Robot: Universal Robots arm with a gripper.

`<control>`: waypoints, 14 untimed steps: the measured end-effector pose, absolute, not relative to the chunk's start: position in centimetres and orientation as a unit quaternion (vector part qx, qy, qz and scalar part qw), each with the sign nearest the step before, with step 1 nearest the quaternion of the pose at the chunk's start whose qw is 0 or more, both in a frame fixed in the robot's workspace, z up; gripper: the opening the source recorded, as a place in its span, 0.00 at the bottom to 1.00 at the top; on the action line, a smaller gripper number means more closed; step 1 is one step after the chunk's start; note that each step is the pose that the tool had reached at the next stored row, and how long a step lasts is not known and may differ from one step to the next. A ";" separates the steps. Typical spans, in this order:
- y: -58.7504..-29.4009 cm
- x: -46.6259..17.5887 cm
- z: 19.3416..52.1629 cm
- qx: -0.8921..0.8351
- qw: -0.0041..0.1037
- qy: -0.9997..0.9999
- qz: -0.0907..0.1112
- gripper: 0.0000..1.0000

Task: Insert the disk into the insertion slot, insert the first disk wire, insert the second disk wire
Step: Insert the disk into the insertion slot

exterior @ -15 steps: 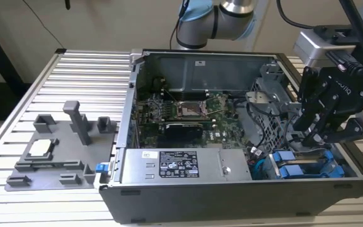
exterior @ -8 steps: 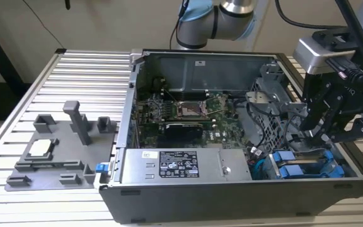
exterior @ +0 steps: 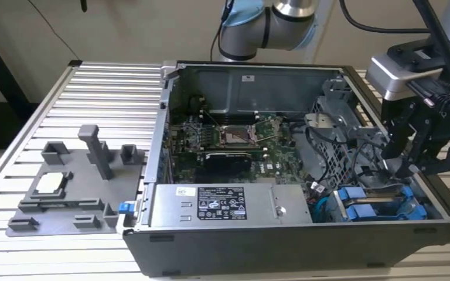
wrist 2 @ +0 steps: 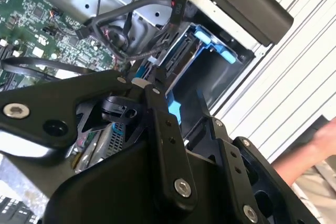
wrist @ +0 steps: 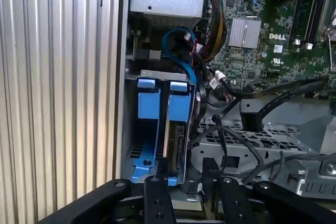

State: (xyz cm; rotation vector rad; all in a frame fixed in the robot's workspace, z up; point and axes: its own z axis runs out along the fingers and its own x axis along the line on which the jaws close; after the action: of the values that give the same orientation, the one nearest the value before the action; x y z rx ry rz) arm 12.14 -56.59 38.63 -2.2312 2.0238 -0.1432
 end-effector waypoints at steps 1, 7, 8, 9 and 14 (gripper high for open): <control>-56.6 12.2 38.6 -0.740 0.063 0.668 -0.047 0.39; -56.6 13.0 38.6 -0.751 0.063 0.656 -0.045 0.39; -56.6 13.2 38.6 -0.752 0.063 0.655 -0.045 0.39; -56.6 13.4 38.6 -0.753 0.063 0.653 -0.044 0.39; -56.6 14.1 38.6 -0.756 0.061 0.651 -0.043 0.39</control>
State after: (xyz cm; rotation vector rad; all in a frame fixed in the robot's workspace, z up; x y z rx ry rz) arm 14.05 -56.57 38.59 -2.2851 1.9680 -0.1315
